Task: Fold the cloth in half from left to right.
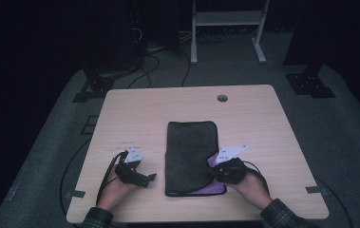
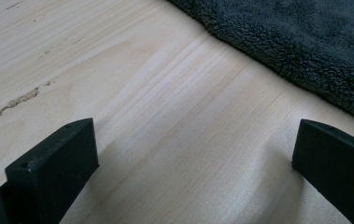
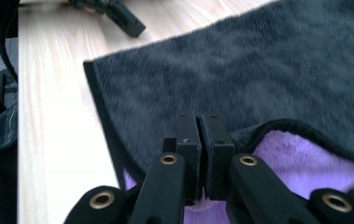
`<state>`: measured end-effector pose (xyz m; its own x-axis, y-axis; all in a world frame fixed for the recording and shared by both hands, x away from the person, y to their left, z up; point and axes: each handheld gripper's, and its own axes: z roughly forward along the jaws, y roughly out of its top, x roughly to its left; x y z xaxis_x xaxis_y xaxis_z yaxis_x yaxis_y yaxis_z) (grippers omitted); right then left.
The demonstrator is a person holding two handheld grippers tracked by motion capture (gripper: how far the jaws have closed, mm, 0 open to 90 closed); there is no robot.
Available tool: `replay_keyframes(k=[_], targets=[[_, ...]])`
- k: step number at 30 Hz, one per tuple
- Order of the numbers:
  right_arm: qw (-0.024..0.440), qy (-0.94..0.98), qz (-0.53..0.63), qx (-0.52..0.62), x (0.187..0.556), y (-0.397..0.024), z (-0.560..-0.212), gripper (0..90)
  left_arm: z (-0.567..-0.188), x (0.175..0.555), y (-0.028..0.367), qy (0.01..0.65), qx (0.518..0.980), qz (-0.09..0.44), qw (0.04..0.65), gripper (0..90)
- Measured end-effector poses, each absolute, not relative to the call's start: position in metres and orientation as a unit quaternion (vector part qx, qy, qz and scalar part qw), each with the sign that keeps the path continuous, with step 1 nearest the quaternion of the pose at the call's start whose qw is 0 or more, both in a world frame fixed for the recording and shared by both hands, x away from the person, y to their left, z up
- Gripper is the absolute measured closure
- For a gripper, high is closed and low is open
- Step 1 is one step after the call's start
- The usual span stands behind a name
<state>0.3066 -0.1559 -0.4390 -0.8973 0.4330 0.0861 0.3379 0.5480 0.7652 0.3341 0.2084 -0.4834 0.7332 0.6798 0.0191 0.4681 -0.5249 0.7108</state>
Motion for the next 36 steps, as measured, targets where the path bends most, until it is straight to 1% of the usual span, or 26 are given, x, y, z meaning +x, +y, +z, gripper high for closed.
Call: replay_keyframes(k=[10,14,17,18,19,20,21,22,23,25,26,27,29,30,32,36], targets=[[0.052,0.882,0.406,0.235,0.287,-0.179,-0.447,85.4,-0.484,0.334,0.208,0.336,0.858,0.149,0.359,0.0],[0.054,0.891,0.376,0.249,0.283,-0.184,-0.455,85.0,-0.483,0.334,0.209,0.335,0.859,0.149,0.356,0.0],[0.053,0.894,0.361,0.26,0.282,-0.188,-0.459,82.5,-0.483,0.334,0.209,0.335,0.859,0.149,0.356,0.0],[0.053,0.892,0.364,0.261,0.282,-0.189,-0.459,78.8,-0.484,0.334,0.209,0.336,0.859,0.149,0.357,0.0],[0.053,0.892,0.364,0.261,0.282,-0.189,-0.459,78.8,-0.484,0.334,0.209,0.336,0.859,0.149,0.357,0.0],[0.051,0.889,0.371,0.263,0.282,-0.191,-0.457,73.6,-0.484,0.334,0.208,0.336,0.858,0.15,0.358,0.0],[0.052,0.881,0.389,0.265,0.283,-0.193,-0.453,63.2,-0.484,0.334,0.208,0.336,0.858,0.15,0.359,0.0],[0.052,0.881,0.389,0.265,0.283,-0.193,-0.453,63.2,-0.484,0.334,0.208,0.337,0.857,0.15,0.359,0.0],[0.061,0.874,0.403,0.264,0.285,-0.194,-0.449,52.8,-0.483,0.334,0.208,0.339,0.859,0.149,0.355,0.0],[0.071,0.872,0.406,0.266,0.288,-0.195,-0.446,48.3,-0.482,0.335,0.207,0.34,0.86,0.147,0.351,0.0],[0.071,0.872,0.406,0.266,0.288,-0.195,-0.446,48.3,-0.482,0.335,0.207,0.34,0.86,0.147,0.351,0.0],[0.082,0.868,0.411,0.267,0.294,-0.195,-0.445,43.3,-0.482,0.335,0.207,0.34,0.86,0.147,0.352,0.0],[0.086,0.864,0.414,0.271,0.3,-0.195,-0.443,39.3,-0.482,0.336,0.207,0.341,0.86,0.147,0.35,0.0],[0.086,0.864,0.414,0.271,0.3,-0.195,-0.443,39.3,-0.482,0.336,0.207,0.341,0.86,0.147,0.35,0.0],[0.096,0.861,0.413,0.283,0.312,-0.196,-0.442,33.2,-0.482,0.337,0.207,0.341,0.86,0.145,0.35,0.0],[0.102,0.857,0.412,0.292,0.322,-0.196,-0.442,30.1,-0.48,0.339,0.205,0.343,0.86,0.136,0.352,0.0]])
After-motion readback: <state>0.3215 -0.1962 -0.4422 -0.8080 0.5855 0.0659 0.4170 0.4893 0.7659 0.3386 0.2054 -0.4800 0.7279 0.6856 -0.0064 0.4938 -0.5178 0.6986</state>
